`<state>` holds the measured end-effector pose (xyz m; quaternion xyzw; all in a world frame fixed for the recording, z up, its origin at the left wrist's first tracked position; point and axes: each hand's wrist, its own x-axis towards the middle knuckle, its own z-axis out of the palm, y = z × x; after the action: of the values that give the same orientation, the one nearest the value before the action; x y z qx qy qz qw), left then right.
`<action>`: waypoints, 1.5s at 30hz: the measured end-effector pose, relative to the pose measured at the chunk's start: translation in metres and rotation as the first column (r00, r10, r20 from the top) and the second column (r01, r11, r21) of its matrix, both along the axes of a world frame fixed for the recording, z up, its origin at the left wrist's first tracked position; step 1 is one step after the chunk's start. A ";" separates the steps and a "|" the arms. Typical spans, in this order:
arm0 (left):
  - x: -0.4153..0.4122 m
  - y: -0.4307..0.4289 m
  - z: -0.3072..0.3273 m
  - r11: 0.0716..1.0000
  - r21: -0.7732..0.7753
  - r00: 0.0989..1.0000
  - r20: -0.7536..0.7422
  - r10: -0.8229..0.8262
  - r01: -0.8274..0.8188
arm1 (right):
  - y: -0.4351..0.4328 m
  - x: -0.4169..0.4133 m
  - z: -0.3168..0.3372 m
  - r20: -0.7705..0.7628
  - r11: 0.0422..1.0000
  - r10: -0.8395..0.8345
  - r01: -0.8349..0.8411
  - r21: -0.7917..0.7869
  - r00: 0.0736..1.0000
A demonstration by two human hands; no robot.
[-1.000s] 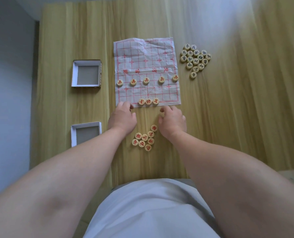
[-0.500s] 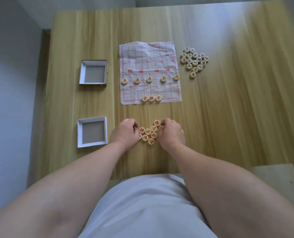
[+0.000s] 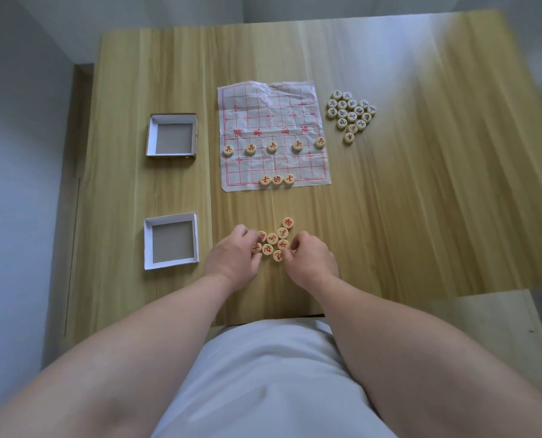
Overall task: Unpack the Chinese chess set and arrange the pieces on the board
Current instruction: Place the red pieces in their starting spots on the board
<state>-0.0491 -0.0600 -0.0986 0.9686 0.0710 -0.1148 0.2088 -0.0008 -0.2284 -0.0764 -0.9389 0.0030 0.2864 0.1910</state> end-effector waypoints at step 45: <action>-0.024 0.001 -0.009 0.975 0.089 0.979 -0.033 -0.200 0.202 | 0.003 -0.024 -0.010 0.045 0.994 0.075 -0.071 -0.078 0.996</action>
<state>-0.0733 -0.0587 -0.1080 0.9780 -0.0198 -0.1434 0.1505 -0.0250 -0.2251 -0.0864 -0.9515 -0.0249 0.2706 0.1445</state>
